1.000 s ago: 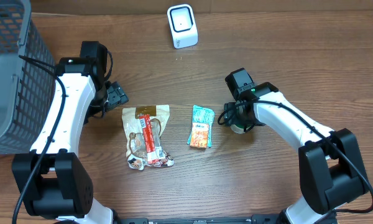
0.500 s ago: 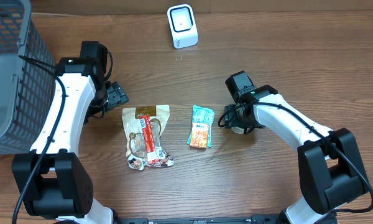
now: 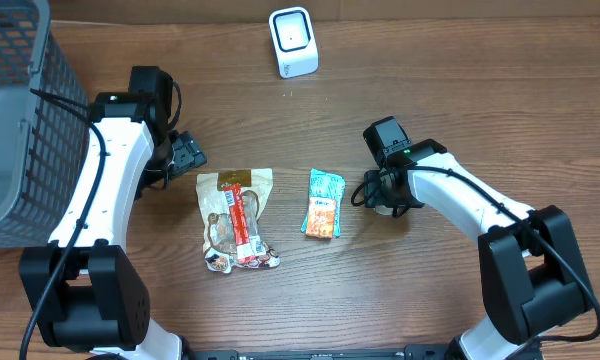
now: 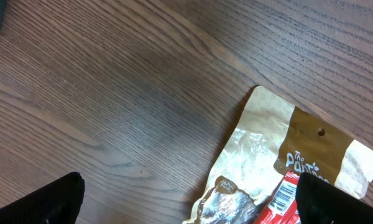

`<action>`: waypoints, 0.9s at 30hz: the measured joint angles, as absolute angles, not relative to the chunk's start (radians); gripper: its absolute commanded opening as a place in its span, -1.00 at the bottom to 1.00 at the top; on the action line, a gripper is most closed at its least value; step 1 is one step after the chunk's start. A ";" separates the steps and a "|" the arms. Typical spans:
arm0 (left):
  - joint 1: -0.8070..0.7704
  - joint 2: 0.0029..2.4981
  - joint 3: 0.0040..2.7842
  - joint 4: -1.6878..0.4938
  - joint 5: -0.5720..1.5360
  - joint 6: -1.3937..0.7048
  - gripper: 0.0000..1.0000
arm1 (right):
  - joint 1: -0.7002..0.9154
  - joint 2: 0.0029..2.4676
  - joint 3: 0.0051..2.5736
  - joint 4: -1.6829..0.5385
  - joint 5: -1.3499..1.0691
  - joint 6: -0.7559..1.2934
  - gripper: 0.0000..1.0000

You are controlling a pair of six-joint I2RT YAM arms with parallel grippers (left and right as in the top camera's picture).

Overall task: Scan the item barcode
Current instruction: 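Lift the jar and carry it toward the white scanner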

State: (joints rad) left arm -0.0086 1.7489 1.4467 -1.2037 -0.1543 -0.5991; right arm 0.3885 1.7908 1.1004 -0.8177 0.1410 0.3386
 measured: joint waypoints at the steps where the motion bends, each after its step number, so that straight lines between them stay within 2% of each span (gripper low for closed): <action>1: -0.009 1.749 1.447 -1.204 -0.154 -0.599 0.99 | 0.389 1.791 1.104 -0.832 0.141 0.337 0.20; 8: -0.009 1.749 1.447 -1.203 -0.155 -0.599 1.00 | 0.389 1.805 1.286 -1.037 0.138 0.327 0.04; 13: -0.009 1.749 1.447 -1.204 -0.155 -0.599 1.00 | 0.389 1.808 1.628 -1.302 0.104 0.304 -0.15; 17: -0.009 1.749 1.447 -1.204 -0.154 -0.599 0.99 | 0.389 1.807 1.903 -1.495 0.083 0.288 -0.19; 20: -0.009 1.749 1.447 -1.204 -0.154 -0.599 0.99 | 0.389 1.803 2.034 -1.557 0.059 0.279 -0.20; 22: -0.009 1.749 1.447 -1.204 -0.154 -0.599 1.00 | 0.389 1.798 2.071 -1.563 0.043 0.273 -0.31; 27: -0.009 1.749 1.447 -1.204 -0.154 -0.599 1.00 | 0.389 1.807 2.077 -1.476 0.024 0.265 -0.31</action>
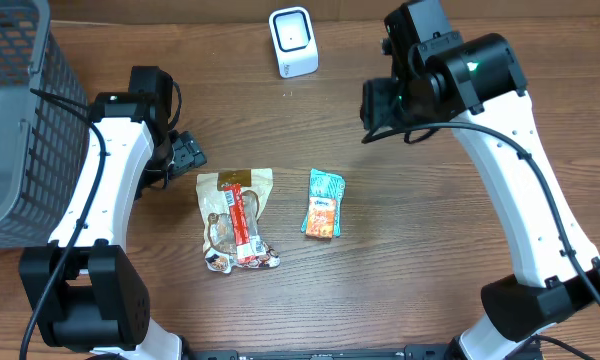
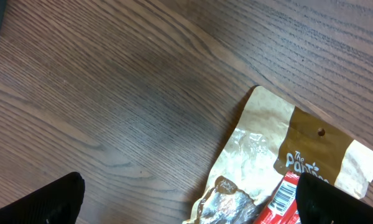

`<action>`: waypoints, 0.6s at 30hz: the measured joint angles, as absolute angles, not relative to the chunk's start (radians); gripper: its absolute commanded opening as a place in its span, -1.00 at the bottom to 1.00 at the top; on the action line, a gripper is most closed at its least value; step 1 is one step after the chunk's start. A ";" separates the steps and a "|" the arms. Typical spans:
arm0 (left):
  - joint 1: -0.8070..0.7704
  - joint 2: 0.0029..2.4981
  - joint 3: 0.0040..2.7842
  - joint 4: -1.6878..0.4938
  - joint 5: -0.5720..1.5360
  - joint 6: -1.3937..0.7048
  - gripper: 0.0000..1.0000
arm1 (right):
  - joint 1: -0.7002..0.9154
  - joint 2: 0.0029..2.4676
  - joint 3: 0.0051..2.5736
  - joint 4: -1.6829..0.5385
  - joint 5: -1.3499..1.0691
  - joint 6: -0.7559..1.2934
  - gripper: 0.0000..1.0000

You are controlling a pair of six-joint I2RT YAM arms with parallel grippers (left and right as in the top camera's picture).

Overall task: Scan the item barcode
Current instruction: 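Lift the jar and carry it toward the white scanner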

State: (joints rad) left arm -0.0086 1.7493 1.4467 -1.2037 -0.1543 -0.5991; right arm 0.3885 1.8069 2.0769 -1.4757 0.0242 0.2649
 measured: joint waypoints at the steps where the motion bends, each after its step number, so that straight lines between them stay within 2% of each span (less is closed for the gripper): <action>1: -0.009 1.749 1.447 -1.204 -0.154 -0.599 0.99 | 0.389 1.812 2.077 -1.438 0.023 0.265 -0.31; 18: -0.009 1.749 1.447 -1.203 -0.154 -0.599 0.99 | 0.395 2.087 2.077 -0.913 0.005 0.264 -0.40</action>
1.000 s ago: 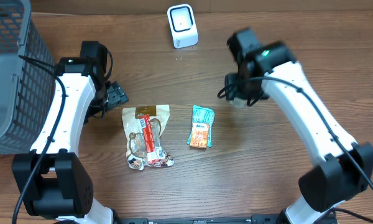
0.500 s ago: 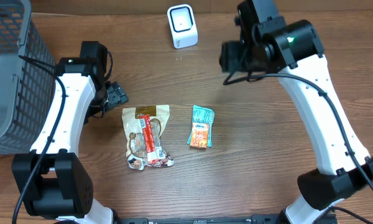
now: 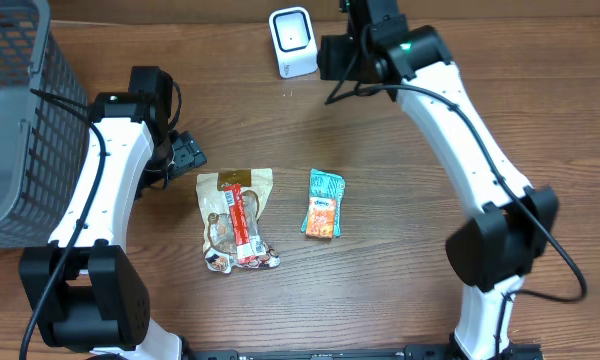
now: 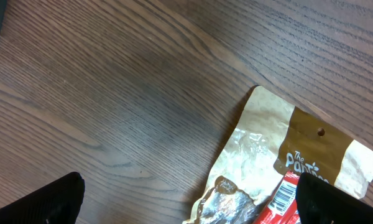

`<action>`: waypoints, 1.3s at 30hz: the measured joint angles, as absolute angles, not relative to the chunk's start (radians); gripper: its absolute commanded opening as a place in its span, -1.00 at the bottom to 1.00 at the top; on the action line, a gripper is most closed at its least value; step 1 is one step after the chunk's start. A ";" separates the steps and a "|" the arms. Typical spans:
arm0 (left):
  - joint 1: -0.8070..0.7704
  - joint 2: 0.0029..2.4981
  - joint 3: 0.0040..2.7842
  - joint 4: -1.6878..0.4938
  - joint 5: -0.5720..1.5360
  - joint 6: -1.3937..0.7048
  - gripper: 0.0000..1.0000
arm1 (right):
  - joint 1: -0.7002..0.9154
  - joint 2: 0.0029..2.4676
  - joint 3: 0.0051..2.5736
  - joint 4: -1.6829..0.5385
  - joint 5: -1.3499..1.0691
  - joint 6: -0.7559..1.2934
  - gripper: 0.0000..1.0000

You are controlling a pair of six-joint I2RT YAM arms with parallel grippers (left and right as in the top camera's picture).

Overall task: Scan the item barcode
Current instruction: 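Lift the jar and carry it toward the white scanner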

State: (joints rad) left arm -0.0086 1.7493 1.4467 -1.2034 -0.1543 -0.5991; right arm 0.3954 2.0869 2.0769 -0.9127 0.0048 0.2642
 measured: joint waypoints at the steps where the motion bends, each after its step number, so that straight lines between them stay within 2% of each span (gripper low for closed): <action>1: -0.009 1.749 1.447 -1.203 -0.154 -0.599 0.99 | 0.395 2.106 2.077 -0.884 0.004 0.265 -0.40; 6: -0.009 1.749 1.447 -1.203 -0.154 -0.599 0.99 | 0.395 2.197 2.076 -0.726 0.004 0.265 -0.41; 10: -0.009 1.749 1.447 -1.203 -0.154 -0.599 0.99 | 0.395 2.237 2.075 -0.606 0.004 0.265 -0.73; 17: -0.009 1.749 1.447 -1.204 -0.154 -0.599 0.99 | 0.395 2.253 2.075 -0.357 0.003 0.265 -0.93; 25: -0.009 1.749 1.447 -1.203 -0.155 -0.599 0.99 | 0.395 2.308 2.075 -0.084 0.004 0.262 -0.93; 35: -0.009 1.749 1.447 -1.203 -0.154 -0.599 0.99 | 0.395 2.547 2.075 0.295 0.004 0.262 -0.92; 39: -0.009 1.749 1.447 -1.203 -0.154 -0.599 0.99 | 0.395 2.596 2.074 0.384 0.004 0.262 -0.92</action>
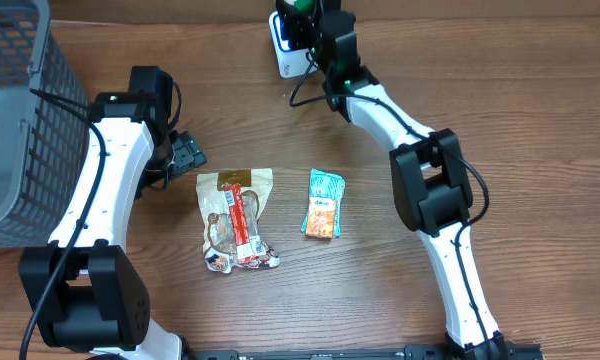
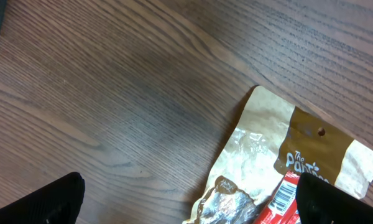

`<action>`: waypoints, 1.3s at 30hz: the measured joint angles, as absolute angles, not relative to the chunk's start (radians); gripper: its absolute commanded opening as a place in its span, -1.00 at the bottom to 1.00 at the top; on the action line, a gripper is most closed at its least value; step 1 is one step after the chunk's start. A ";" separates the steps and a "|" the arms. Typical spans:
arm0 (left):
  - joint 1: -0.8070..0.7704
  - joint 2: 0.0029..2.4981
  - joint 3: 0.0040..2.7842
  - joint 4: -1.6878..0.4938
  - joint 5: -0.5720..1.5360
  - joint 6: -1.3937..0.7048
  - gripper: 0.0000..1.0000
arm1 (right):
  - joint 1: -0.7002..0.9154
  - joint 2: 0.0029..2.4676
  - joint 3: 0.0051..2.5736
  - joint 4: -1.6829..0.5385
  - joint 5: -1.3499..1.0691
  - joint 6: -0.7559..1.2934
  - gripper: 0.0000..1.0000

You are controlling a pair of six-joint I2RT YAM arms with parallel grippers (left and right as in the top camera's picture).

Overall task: Scan the item barcode
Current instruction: 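Lift the jar and carry it toward the white scanner, then hold the jar's label in front of the white scanner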

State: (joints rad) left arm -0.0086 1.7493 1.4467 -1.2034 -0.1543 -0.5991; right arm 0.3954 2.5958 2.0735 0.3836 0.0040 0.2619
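Note:
Two items lie mid-table: a brown and clear snack bag [image 1: 235, 220] with a red barcoded bar on it, and a teal-orange packet [image 1: 323, 203]. The white scanner [image 1: 284, 52] stands at the far edge, partly covered by my right gripper [image 1: 302, 22]. That gripper's fingers cannot be made out, and nothing shows in them. My left gripper [image 1: 187, 155] is open just left of the snack bag. In the left wrist view the bag [image 2: 286, 162] lies by the right fingertip [image 2: 336, 202], and the left gripper [image 2: 189, 205] holds nothing.
A grey wire basket [image 1: 15, 120] fills the far left corner. The wooden table [image 1: 500, 100] spreads around the items. My right arm stretches from the near right across to the far edge.
My right gripper has gone from just right of the scanner to over its top at the far edge. The left arm and both packets are where they were.
My right gripper was low beside the teal-orange packet's right side. Then it was raised at the back right with the packet left on the table. Then it was next to the scanner, and now it covers it. The left gripper stayed open by the snack bag.

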 measured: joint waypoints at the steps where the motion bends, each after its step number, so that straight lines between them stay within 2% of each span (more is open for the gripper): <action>1: -0.009 1.749 1.447 -1.203 -0.154 -0.599 0.99 | 0.395 2.603 2.074 0.392 0.004 0.262 -0.92; 11: -0.009 1.749 1.447 -1.203 -0.154 -0.599 0.99 | 0.395 2.629 2.074 0.428 0.062 0.263 -0.92; 34: -0.009 1.749 1.447 -1.203 -0.154 -0.599 0.99 | 0.394 2.694 2.074 0.548 0.061 0.411 -0.93; 39: -0.009 1.749 1.447 -1.203 -0.154 -0.599 1.00 | 0.391 2.662 2.073 0.492 0.025 0.415 -0.93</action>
State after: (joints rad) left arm -0.0086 1.7493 1.4467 -1.2034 -0.1543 -0.5991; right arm 0.3912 2.6621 2.0731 0.4923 0.0246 0.4149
